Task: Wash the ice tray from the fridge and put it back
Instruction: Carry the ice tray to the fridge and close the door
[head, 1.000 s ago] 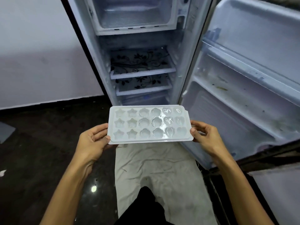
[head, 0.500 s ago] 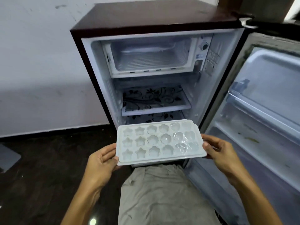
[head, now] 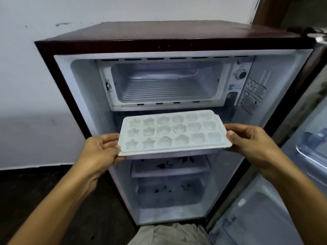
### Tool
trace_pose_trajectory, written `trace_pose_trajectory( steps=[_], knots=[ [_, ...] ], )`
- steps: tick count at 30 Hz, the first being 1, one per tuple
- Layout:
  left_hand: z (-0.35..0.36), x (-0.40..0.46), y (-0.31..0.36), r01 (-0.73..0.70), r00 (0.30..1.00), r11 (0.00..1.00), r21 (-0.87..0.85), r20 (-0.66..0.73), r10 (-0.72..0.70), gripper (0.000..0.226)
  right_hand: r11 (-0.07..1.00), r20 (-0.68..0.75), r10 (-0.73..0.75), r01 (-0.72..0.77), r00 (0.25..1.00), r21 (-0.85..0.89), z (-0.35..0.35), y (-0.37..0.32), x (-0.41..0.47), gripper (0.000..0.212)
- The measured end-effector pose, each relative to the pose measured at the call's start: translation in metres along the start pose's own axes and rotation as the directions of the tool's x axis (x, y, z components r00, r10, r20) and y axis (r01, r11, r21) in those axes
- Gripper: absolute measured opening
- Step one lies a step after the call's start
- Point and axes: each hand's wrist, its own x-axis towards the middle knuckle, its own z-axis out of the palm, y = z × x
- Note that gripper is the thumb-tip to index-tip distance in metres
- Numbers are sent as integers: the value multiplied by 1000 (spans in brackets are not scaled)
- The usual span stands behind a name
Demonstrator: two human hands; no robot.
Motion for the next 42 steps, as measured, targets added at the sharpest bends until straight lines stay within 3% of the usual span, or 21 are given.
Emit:
trace_pose_trajectory(
  steps=[9, 15, 22, 24, 29, 39, 41, 42],
  knots=[
    [35, 99, 41, -96, 993, 995, -29, -78, 93, 28, 996, -68, 47, -41, 997, 84, 32, -18, 111, 16],
    [56, 148, 63, -111, 993, 992, -66, -58, 107, 29, 983, -99, 136, -121, 986, 139, 44, -29, 166, 14],
    [74, 193, 66, -148, 989, 971, -185, -18, 148, 27, 988, -87, 121, -111, 989, 108, 59, -30, 217, 18],
    [78, 205, 64, -135, 991, 975, -174, -8, 136, 21, 985, -97, 151, -141, 984, 103, 62, -30, 228, 22],
    [87, 226, 68, -117, 993, 982, -147, -41, 112, 32, 980, -95, 163, -150, 982, 130, 68, -28, 248, 20],
    [96, 245, 66, -153, 987, 974, -168, -80, 141, 18, 992, -161, 121, -112, 980, 63, 71, -23, 269, 30],
    [95, 247, 63, -177, 983, 977, -119, -78, 168, 10, 993, -184, 118, -115, 976, 24, 71, -22, 269, 21],
    [94, 248, 62, -198, 976, 980, -26, -100, 195, 19, 993, -196, 119, -117, 973, 19, 71, -22, 269, 17]
  ],
)
